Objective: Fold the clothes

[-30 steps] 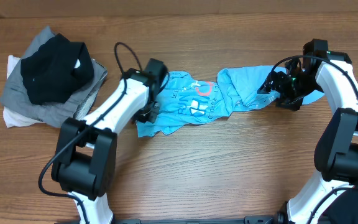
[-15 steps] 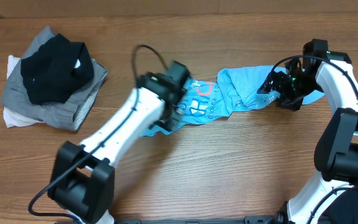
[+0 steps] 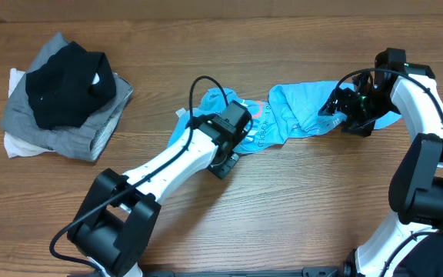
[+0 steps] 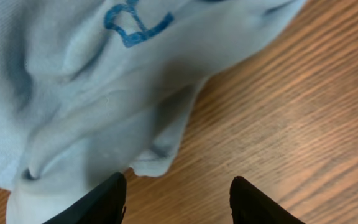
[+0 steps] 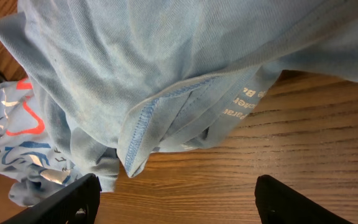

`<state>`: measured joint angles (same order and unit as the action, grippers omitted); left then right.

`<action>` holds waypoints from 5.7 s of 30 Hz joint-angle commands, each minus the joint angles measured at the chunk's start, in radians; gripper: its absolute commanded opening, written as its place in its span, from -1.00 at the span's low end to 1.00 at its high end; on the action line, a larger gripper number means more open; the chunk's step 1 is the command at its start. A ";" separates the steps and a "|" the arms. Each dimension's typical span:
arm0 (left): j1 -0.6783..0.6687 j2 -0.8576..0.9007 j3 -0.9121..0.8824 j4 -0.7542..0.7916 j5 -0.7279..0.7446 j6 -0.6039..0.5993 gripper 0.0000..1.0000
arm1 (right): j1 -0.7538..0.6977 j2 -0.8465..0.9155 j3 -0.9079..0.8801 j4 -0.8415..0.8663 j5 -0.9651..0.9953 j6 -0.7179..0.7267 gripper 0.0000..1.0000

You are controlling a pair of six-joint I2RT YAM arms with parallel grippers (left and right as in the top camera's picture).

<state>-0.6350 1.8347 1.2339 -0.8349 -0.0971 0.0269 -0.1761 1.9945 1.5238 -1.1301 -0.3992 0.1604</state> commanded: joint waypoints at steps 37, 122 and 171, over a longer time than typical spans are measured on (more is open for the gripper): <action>0.054 0.010 -0.171 0.200 0.021 0.104 -0.16 | -0.003 -0.021 0.001 -0.003 0.006 -0.003 0.67; 0.087 -0.587 0.268 -0.501 -0.296 -0.140 -0.92 | -0.207 -0.119 0.206 0.094 0.040 0.128 -0.64; 0.087 -0.587 0.268 -0.508 -0.321 -0.135 -0.92 | -0.109 -0.164 -0.068 -0.125 -0.069 0.014 -0.92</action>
<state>-0.5537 1.2530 1.4891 -1.3418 -0.3828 -0.1059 -0.2314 1.8839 1.3155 -1.2026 -0.4633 0.2554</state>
